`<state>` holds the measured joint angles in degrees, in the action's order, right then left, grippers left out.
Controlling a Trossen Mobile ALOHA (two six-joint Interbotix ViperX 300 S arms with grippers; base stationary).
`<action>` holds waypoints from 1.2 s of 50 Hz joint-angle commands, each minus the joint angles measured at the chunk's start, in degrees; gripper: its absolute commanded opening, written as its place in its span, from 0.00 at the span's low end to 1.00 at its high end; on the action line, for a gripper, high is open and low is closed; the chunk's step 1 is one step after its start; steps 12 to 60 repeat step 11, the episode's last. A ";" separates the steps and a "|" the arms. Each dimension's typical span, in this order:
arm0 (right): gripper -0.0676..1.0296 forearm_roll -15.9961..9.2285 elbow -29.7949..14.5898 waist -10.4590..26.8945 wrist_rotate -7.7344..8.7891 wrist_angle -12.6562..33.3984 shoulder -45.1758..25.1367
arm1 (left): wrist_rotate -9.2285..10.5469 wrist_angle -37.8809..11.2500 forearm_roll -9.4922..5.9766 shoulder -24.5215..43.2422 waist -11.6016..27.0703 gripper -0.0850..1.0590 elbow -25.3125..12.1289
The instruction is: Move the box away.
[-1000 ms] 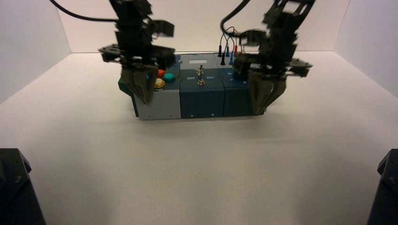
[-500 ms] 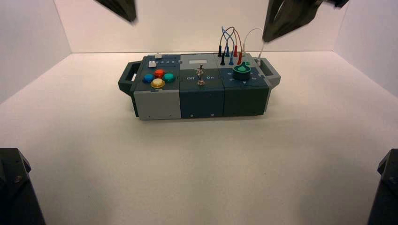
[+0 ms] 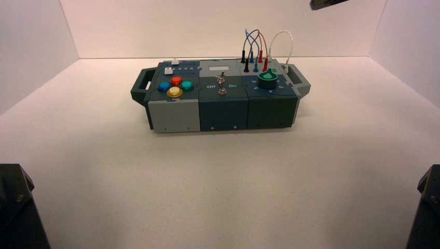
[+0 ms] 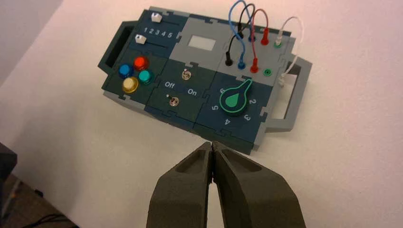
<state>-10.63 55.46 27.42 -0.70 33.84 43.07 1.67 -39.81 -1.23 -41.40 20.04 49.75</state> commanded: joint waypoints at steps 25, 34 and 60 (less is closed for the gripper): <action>0.04 1.58 0.79 -1.14 -0.09 -0.44 3.78 | -0.26 7.38 0.18 -1.76 -0.88 0.05 3.96; 0.04 1.58 0.79 -1.14 -0.09 -0.44 3.78 | -0.26 7.38 0.18 -1.76 -0.88 0.05 3.96; 0.04 1.58 0.79 -1.14 -0.09 -0.44 3.78 | -0.26 7.38 0.18 -1.76 -0.88 0.05 3.96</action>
